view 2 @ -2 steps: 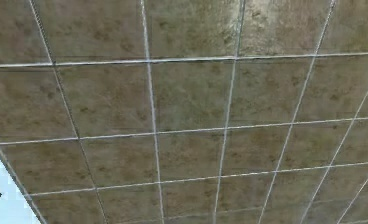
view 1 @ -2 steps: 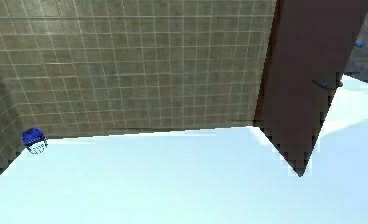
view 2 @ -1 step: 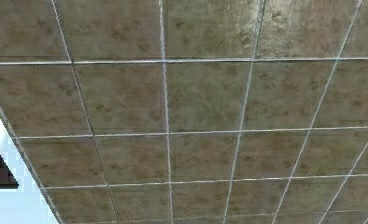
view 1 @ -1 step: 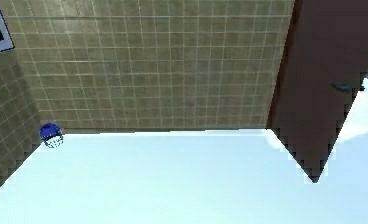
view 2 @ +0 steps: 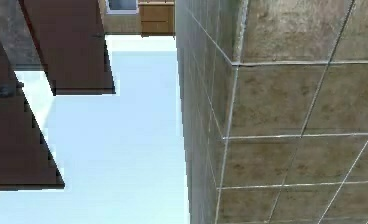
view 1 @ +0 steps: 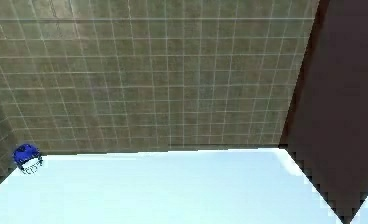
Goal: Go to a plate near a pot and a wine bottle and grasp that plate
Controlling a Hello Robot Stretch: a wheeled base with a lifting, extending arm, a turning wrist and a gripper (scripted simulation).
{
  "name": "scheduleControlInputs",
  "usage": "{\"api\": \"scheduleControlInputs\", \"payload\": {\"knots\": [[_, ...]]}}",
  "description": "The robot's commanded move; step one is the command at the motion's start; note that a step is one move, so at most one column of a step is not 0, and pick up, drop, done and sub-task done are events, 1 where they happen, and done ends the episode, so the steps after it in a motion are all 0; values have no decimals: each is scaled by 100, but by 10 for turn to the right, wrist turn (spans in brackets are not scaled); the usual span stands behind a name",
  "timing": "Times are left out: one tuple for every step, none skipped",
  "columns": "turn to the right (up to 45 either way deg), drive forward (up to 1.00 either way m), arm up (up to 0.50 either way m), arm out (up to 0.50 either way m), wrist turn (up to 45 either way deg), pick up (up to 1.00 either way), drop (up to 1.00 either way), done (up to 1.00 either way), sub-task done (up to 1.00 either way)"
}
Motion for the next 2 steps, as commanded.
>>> {"api": "scheduleControlInputs", "payload": {"knots": [[-450, 0, 0, 0, 0, 0, 0, 0, 0], [-120, 0, 0, 0, 0, 0, 0, 0, 0]]}}
